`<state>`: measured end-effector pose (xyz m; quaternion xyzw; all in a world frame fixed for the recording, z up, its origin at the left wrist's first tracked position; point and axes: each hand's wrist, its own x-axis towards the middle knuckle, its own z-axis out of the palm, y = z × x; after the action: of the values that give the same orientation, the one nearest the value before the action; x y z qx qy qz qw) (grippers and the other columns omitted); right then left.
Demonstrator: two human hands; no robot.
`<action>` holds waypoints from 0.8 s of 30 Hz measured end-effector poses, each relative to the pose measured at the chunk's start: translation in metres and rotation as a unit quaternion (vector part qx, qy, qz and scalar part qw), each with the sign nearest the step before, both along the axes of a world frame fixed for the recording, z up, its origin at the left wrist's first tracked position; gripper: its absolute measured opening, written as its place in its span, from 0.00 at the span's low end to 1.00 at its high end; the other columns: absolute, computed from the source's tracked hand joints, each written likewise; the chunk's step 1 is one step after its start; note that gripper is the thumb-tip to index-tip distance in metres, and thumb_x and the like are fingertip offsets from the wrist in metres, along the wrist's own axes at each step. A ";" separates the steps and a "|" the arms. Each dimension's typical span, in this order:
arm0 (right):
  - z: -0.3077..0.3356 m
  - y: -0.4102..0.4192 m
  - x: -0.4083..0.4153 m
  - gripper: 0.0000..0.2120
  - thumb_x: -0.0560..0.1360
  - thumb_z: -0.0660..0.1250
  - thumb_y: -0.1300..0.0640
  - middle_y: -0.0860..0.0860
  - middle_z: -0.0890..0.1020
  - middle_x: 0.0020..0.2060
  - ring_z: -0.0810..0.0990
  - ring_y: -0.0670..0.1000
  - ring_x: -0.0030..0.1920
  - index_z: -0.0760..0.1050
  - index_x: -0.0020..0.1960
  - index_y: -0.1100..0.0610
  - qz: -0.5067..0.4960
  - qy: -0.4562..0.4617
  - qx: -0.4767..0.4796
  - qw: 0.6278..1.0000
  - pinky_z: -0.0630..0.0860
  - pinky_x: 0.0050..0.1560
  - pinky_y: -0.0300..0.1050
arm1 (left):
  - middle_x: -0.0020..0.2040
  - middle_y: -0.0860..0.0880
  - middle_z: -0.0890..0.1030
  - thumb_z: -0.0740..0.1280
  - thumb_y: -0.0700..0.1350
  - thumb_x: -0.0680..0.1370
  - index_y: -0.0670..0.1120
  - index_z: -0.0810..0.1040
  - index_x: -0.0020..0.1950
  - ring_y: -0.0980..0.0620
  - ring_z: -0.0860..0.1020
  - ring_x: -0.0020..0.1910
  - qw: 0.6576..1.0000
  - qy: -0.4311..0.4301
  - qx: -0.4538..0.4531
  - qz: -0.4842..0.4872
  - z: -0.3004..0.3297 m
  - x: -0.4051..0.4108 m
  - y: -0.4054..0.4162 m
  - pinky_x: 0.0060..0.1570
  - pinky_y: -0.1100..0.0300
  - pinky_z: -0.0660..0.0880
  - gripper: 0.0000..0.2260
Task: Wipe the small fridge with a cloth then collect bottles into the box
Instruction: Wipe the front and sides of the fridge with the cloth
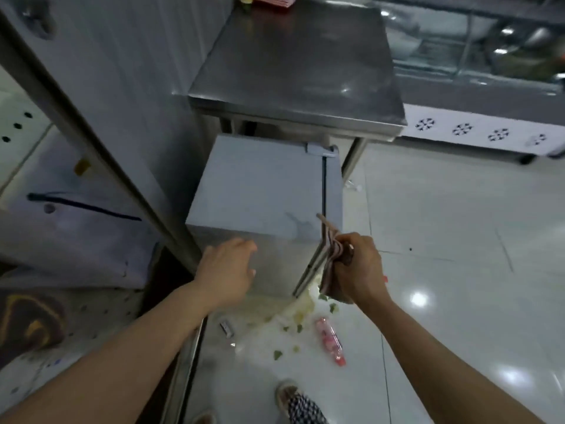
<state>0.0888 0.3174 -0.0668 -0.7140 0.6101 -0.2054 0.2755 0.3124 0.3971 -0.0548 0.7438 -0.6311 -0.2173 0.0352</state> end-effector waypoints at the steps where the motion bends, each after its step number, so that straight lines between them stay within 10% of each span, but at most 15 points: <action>1: -0.006 0.009 0.000 0.17 0.68 0.65 0.69 0.50 0.70 0.49 0.71 0.48 0.46 0.77 0.55 0.56 -0.025 0.002 -0.007 1.000 0.64 0.46 0.31 | 0.64 0.49 0.71 0.64 0.49 0.76 0.50 0.68 0.67 0.48 0.71 0.63 1.000 -0.015 -0.006 -0.011 -0.008 0.005 -0.001 0.62 0.51 0.66 0.19; 16: -0.112 0.016 0.016 0.19 0.65 0.72 0.72 0.59 0.74 0.58 0.78 0.54 0.49 0.77 0.55 0.63 -0.064 -0.020 -0.234 0.970 0.78 0.42 0.44 | 0.67 0.44 0.72 0.74 0.43 0.67 0.44 0.70 0.66 0.41 0.69 0.65 0.955 -0.145 -0.245 -0.079 -0.121 0.035 -0.040 0.61 0.39 0.61 0.29; 24: -0.214 -0.035 0.013 0.16 0.74 0.61 0.68 0.59 0.70 0.61 0.73 0.61 0.52 0.74 0.62 0.62 0.037 0.139 -0.506 0.850 0.72 0.49 0.51 | 0.64 0.45 0.75 0.67 0.43 0.73 0.45 0.73 0.66 0.45 0.68 0.63 0.880 -0.104 -0.464 -0.021 -0.211 0.039 -0.057 0.66 0.39 0.58 0.21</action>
<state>0.1015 0.2822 -0.2804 -0.7977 0.4265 -0.3739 -0.2048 0.3512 0.3405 -0.2657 0.6477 -0.6748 0.1783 0.3054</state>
